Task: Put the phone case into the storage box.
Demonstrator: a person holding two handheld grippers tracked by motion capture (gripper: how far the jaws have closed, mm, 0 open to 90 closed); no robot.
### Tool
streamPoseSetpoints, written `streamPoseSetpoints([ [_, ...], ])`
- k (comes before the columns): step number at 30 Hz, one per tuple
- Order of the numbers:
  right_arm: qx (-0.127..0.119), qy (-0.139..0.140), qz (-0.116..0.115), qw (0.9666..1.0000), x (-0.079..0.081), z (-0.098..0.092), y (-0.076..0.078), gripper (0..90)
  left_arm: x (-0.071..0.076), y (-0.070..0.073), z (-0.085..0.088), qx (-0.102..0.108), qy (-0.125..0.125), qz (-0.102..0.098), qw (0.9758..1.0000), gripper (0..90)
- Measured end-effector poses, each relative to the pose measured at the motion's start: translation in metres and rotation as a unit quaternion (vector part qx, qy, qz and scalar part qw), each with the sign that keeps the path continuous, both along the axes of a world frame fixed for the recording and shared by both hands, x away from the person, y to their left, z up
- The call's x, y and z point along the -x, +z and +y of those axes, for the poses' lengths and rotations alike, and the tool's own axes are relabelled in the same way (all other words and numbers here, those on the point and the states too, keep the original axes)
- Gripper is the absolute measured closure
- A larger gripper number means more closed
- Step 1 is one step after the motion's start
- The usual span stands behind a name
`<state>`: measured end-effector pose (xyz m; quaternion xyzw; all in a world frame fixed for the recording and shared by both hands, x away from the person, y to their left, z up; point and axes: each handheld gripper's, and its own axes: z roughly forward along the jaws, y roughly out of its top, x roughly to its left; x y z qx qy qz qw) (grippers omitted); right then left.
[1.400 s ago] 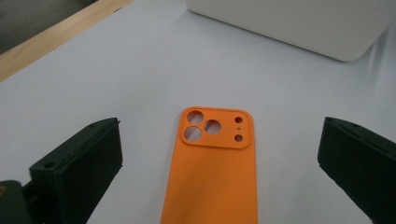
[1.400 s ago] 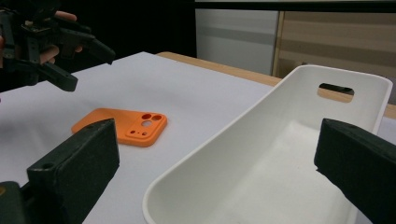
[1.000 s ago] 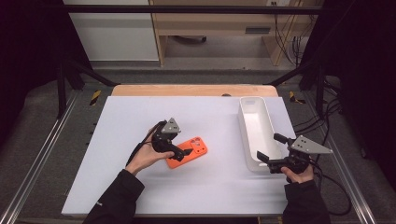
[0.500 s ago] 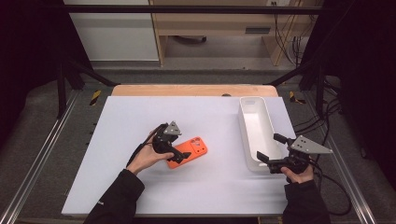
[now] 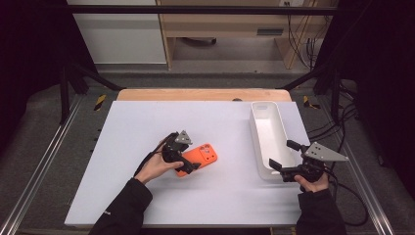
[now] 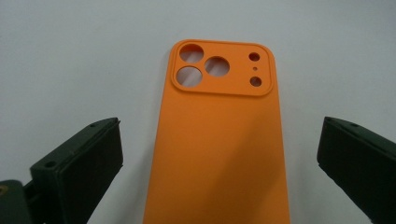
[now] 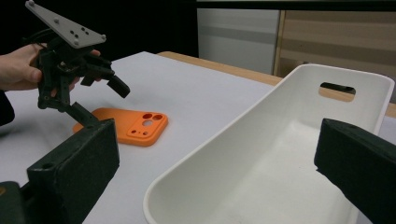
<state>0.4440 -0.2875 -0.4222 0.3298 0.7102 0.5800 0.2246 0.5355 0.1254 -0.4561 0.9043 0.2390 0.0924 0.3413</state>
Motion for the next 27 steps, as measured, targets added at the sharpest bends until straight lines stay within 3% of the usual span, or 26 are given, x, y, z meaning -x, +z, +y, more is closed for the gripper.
streamPoseSetpoints([
  [15,0.002,0.000,0.000,1.0000,0.000,0.000,0.000,0.5,-0.001,-0.013,-0.008,-0.031,-0.010,0.013,0.9994,3.7],
  [27,0.001,0.000,0.002,1.0000,0.000,0.000,0.000,0.5,-0.002,-0.014,-0.008,-0.046,-0.014,0.016,0.9987,11.3],
])
